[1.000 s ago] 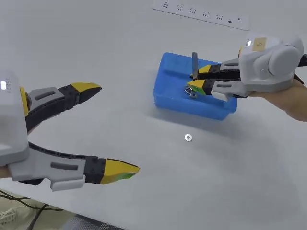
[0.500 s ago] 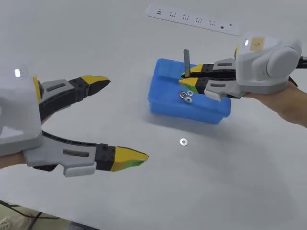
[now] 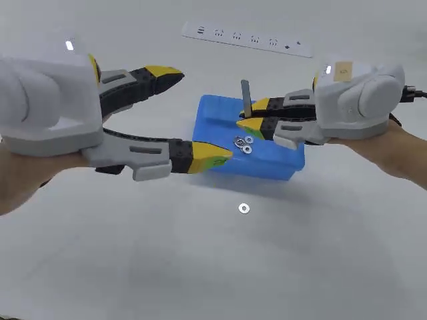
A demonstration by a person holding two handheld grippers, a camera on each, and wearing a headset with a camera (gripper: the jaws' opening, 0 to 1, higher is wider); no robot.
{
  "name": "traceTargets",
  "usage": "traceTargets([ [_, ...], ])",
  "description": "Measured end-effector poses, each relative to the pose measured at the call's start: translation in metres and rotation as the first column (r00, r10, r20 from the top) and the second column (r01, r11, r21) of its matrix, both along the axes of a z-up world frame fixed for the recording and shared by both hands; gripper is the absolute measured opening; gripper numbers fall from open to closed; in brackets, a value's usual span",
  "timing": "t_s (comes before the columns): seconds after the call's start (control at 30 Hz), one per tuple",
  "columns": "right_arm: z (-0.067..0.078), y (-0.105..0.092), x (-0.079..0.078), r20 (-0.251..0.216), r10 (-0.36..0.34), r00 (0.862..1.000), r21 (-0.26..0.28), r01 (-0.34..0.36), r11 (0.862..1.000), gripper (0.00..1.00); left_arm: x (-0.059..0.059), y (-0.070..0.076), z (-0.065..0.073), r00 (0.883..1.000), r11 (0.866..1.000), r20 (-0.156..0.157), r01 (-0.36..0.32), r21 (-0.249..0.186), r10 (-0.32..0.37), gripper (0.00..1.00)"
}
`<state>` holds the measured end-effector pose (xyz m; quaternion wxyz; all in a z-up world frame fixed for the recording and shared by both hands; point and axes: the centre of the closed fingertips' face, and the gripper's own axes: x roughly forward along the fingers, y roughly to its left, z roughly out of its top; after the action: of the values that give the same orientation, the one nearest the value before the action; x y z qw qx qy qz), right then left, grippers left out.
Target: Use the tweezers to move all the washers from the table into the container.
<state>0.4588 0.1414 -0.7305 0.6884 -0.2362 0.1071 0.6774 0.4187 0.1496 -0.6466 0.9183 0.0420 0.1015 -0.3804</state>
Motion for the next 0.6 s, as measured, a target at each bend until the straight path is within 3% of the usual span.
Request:
traceTargets([
  [0.13,0.001,-0.001,-0.001,-0.001,-0.004,1.0,0.009,0.004,1.0,0.07,0.021,-0.01,-0.004,1.0,1.0,-0.001,0.013,0.003,-0.013,0.81],
  [0.2,0.001,-0.001,-0.002,-0.002,-0.005,1.0,0.006,0.005,1.0,0.07,0.029,-0.016,-0.005,0.999,0.999,-0.013,0.04,-0.01,-0.04,0.74],
  [0.23,0.001,-0.002,-0.003,-0.001,-0.001,1.0,0.005,0.001,1.0,0.07,0.032,-0.019,-0.007,0.998,0.998,-0.015,0.056,-0.012,-0.056,0.64],
  [0.33,0.0,-0.002,-0.003,0.003,0.005,1.0,0.0,-0.005,1.0,0.07,0.035,-0.022,-0.017,0.995,0.994,-0.019,0.095,0.057,-0.094,0.43],
  [0.47,0.001,-0.003,-0.003,0.003,0.003,1.0,0.002,-0.003,1.0,0.07,0.036,-0.028,-0.011,0.995,0.994,-0.004,0.104,0.017,-0.104,0.34],
  [0.53,0.001,-0.004,-0.004,0.001,0.003,1.0,0.002,-0.003,1.0,0.07,0.036,-0.029,-0.01,0.993,0.993,0.007,0.118,0.026,-0.118,0.25],
  [0.6,0.001,-0.004,-0.004,0.0,0.005,1.0,0.001,-0.005,1.0,0.07,0.034,-0.03,-0.01,0.992,0.991,0.003,0.128,0.025,-0.128,0.23],
])
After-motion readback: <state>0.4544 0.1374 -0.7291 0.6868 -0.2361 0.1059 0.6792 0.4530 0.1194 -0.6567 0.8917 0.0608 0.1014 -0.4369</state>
